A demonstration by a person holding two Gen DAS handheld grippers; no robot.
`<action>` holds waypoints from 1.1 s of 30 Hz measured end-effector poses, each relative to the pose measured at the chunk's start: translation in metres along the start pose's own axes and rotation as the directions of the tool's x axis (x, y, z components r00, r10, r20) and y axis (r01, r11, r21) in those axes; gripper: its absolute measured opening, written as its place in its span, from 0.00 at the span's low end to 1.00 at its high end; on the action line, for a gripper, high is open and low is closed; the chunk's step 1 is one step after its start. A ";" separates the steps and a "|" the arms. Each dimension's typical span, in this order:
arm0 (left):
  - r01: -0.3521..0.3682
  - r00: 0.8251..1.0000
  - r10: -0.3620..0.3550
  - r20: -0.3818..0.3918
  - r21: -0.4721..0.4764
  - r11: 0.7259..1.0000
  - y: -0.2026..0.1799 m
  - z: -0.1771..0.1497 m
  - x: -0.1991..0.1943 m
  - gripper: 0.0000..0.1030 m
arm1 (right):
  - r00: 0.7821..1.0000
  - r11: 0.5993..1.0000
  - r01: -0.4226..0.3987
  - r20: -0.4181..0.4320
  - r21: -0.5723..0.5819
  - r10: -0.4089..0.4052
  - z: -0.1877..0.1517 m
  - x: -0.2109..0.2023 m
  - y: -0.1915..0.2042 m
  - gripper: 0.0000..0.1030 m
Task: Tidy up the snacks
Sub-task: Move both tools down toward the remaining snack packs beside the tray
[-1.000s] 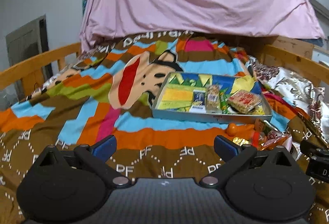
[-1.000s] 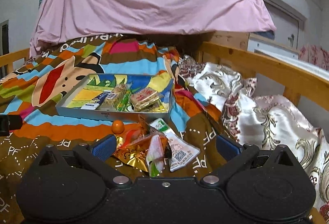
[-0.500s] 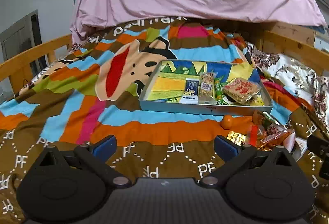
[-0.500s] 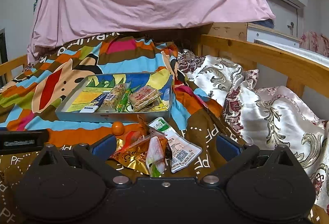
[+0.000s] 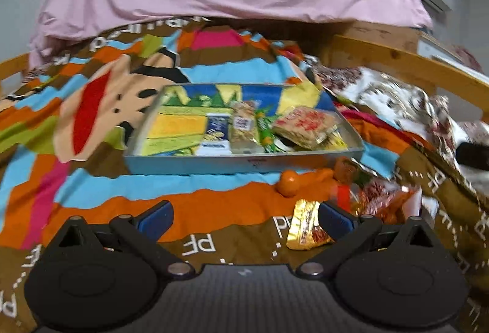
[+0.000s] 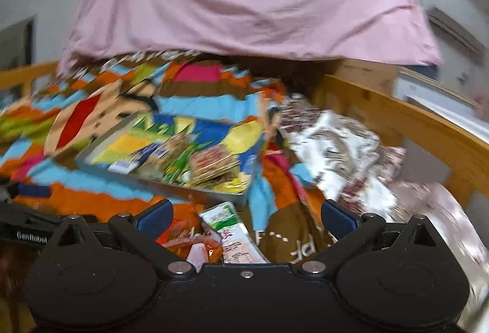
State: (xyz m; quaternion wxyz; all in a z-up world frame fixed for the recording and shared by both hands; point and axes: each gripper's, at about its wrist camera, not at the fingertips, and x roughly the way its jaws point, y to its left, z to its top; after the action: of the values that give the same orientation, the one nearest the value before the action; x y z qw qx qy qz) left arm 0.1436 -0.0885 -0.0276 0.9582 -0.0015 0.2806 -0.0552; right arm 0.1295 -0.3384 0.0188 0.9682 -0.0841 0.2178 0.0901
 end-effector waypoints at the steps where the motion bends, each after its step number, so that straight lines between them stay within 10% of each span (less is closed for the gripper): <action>1: 0.012 1.000 -0.012 -0.008 0.012 1.000 0.001 -0.003 0.004 1.00 | 1.000 0.999 -0.023 -0.006 -0.030 0.023 -0.001 0.005 0.000 0.99; 24: 0.231 0.958 -0.229 -0.174 -0.014 0.973 -0.007 -0.020 0.041 1.00 | 0.991 0.974 -0.075 -0.128 -0.214 0.048 -0.024 0.033 0.014 0.99; 33: 0.235 0.956 -0.229 -0.185 0.009 0.972 -0.011 -0.022 0.042 1.00 | 0.979 0.964 -0.188 -0.120 -0.190 0.167 -0.021 0.031 0.021 0.74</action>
State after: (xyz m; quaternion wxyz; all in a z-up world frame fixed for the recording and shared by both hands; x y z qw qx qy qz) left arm 0.1659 -0.1031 -0.0689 0.9153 -0.0146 0.3642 -0.1715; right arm 0.1439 -0.3184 -0.0155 0.9302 -0.1657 0.2640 0.1937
